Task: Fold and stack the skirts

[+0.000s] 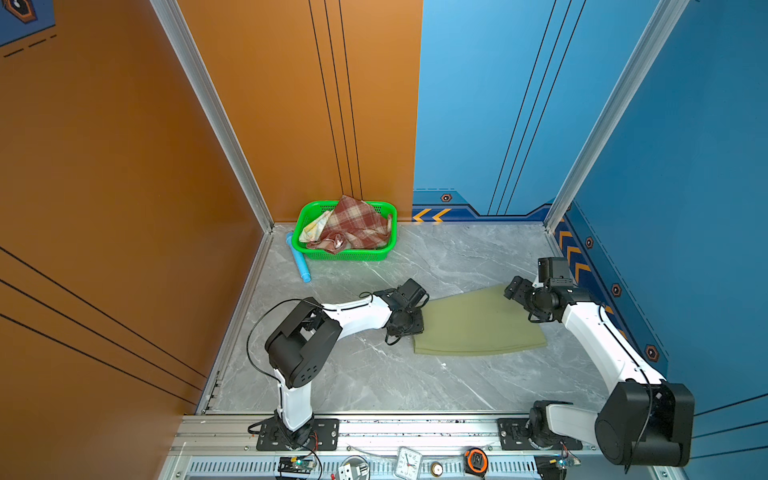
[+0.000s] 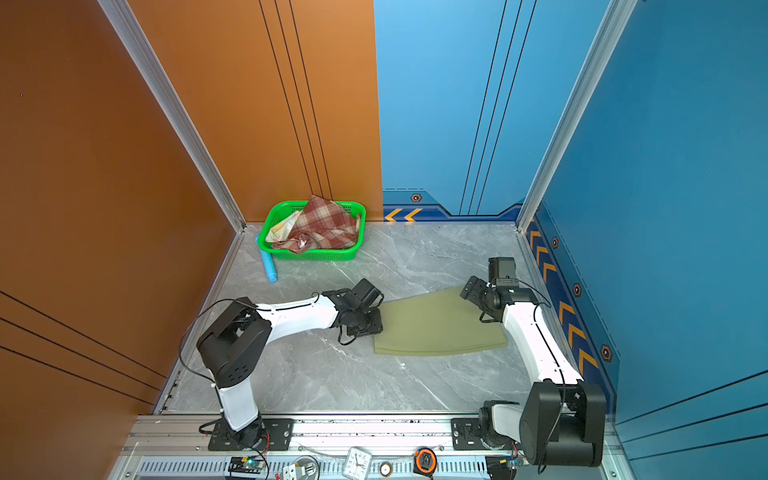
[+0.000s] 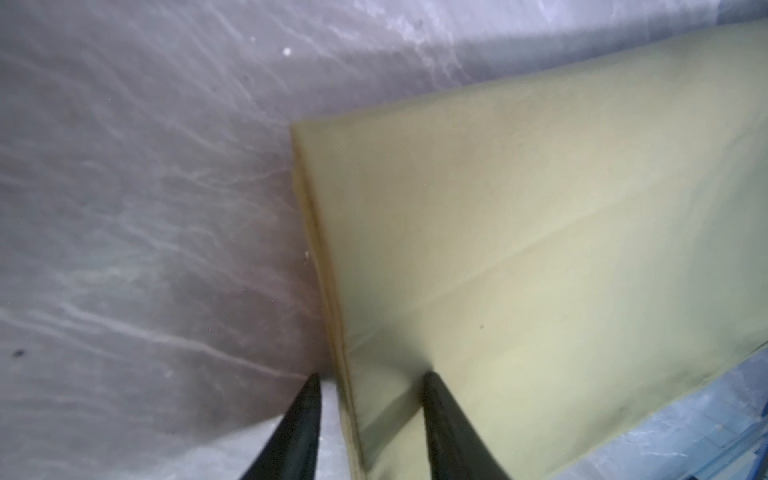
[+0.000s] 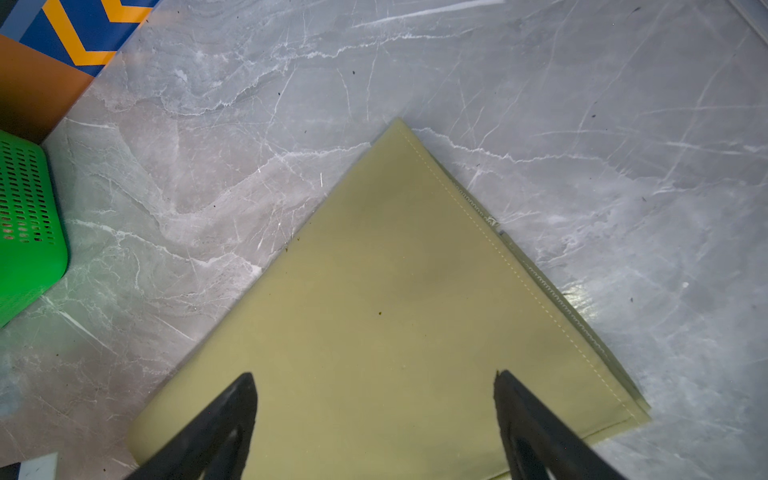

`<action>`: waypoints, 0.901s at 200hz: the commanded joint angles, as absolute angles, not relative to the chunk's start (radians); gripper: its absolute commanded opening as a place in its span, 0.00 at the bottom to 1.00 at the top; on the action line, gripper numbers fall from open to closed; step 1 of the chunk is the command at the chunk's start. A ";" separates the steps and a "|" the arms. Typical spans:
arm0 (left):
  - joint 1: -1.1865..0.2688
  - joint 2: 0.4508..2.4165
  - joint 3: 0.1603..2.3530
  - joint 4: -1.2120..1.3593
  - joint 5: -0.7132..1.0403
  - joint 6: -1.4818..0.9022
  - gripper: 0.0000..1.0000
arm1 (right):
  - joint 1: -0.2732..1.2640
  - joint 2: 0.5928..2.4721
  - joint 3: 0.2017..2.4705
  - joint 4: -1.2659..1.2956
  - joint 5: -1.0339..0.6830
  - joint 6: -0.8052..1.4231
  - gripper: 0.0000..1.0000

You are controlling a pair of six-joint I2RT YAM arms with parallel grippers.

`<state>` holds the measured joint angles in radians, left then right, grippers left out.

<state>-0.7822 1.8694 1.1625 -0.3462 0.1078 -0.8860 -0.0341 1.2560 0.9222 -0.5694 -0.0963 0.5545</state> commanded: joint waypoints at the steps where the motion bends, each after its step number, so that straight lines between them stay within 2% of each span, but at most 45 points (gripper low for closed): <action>1: -0.794 1.911 1.192 -0.344 0.075 -0.896 0.21 | -0.040 1.227 0.923 -0.609 -0.112 0.550 0.90; 10: -0.787 1.911 1.192 -0.348 0.071 -0.894 0.08 | -0.040 1.228 0.929 -0.618 -0.109 0.548 0.90; 21: -0.774 1.895 1.187 -0.362 0.067 -0.888 0.00 | -0.037 1.230 0.934 -0.626 -0.113 0.542 0.90; 59: -0.683 1.748 1.101 -0.413 0.067 -0.783 0.00 | 0.012 1.243 0.938 -0.630 -0.102 0.511 0.90; 111: -0.493 1.566 0.968 -0.467 0.164 -0.630 0.00 | 0.128 1.354 0.952 -0.581 -0.108 0.528 0.90; 180: -0.446 1.522 1.083 -0.669 0.136 -0.444 0.00 | 0.273 1.517 0.909 -0.372 -0.148 0.610 0.86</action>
